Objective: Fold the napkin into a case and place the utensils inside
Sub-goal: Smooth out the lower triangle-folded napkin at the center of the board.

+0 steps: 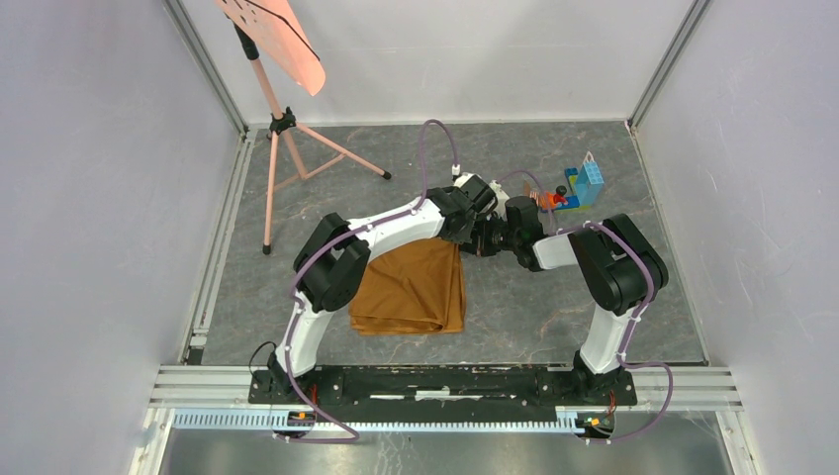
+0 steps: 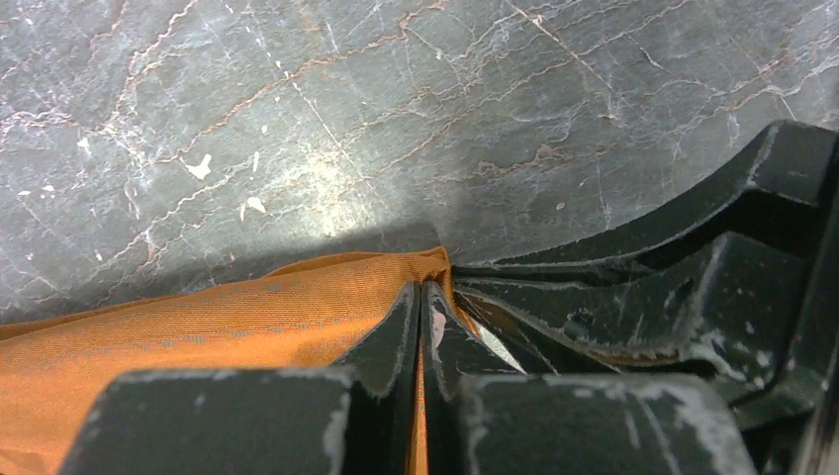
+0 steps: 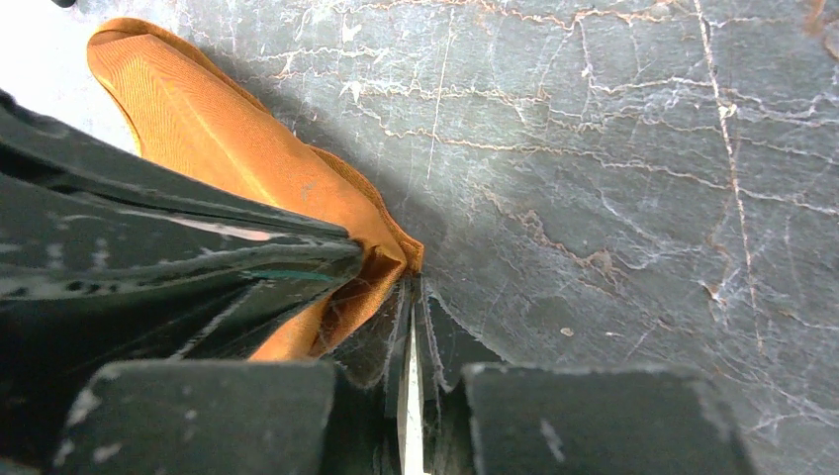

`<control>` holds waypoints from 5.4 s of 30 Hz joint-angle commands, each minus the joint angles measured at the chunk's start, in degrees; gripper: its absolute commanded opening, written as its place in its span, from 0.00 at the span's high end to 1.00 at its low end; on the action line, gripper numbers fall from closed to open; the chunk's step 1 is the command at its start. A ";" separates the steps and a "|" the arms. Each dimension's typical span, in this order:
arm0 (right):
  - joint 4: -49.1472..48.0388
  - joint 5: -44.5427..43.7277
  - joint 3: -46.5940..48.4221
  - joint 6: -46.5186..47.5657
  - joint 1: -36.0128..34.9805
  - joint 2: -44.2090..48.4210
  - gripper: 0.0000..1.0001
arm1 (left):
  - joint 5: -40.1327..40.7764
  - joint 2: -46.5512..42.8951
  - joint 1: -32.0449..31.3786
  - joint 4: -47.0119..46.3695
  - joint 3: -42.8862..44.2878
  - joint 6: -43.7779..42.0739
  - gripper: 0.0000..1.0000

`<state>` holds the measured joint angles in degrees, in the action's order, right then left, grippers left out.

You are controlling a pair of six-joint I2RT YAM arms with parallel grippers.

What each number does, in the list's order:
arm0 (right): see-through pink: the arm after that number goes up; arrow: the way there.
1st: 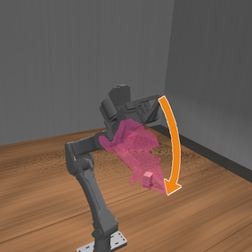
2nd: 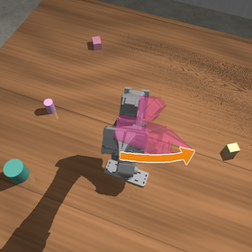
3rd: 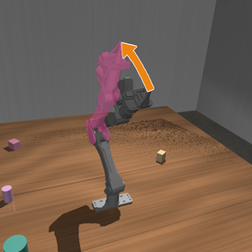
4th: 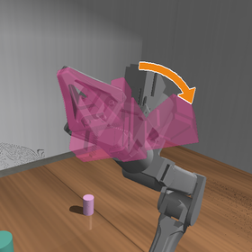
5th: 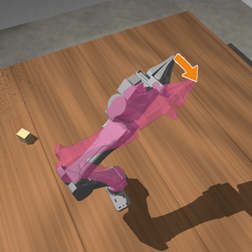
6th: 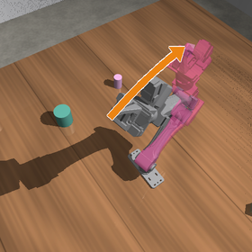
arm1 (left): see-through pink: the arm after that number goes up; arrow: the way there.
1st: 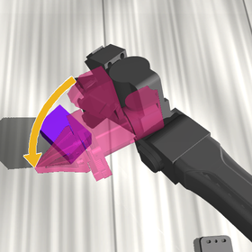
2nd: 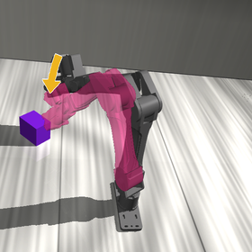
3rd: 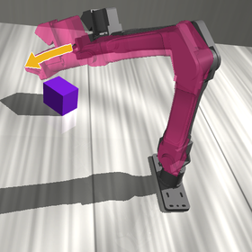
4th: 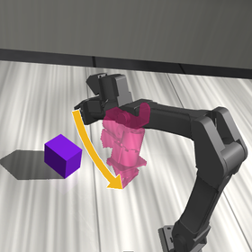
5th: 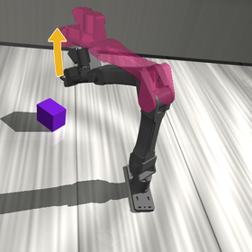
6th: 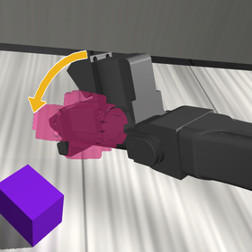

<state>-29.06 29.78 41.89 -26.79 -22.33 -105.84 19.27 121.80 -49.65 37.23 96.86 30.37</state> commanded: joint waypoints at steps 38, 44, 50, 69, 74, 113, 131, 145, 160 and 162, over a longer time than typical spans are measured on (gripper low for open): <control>11.18 -2.09 -23.75 -9.28 -22.90 38.80 0.33 | -7.01 -69.46 -7.48 -11.56 -61.32 22.19 0.20; 4.28 -3.12 -25.28 -13.79 -24.21 35.07 0.34 | -5.46 -71.88 5.88 2.30 -60.87 26.76 0.29; 8.43 -5.21 -22.73 -9.84 -24.25 33.11 0.37 | -5.55 -64.45 10.86 4.91 -60.94 27.35 0.52; 6.07 -4.60 -22.00 -9.56 -24.26 30.28 0.38 | 1.63 -53.12 12.47 2.74 -62.07 32.74 0.56; 6.03 -4.86 -22.02 -9.55 -24.25 30.30 0.38 | 2.73 -50.03 12.64 2.27 -61.89 32.25 0.60; 9.11 -11.97 -20.24 -9.41 -25.77 31.55 0.66 | -11.98 -65.68 12.55 4.38 -65.59 29.38 0.98; 14.67 -13.05 -20.08 -4.36 -25.84 33.47 0.77 | -17.55 -74.12 12.56 9.58 -64.76 28.69 0.87; 14.47 -13.15 -19.93 -4.01 -25.84 32.76 0.74 | -18.69 -69.88 12.56 10.64 -62.91 24.36 0.84; 14.77 -13.51 -18.82 -3.94 -25.82 32.24 0.70 | -31.99 -71.57 12.44 3.39 -72.68 28.38 0.93; 15.06 -13.53 -18.93 -4.08 -25.87 32.49 0.70 | -32.18 -69.94 12.38 2.89 -73.36 27.47 0.92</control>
<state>-13.34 17.26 20.80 -31.59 -47.92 -73.25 -9.06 49.87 -37.30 43.44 25.12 57.80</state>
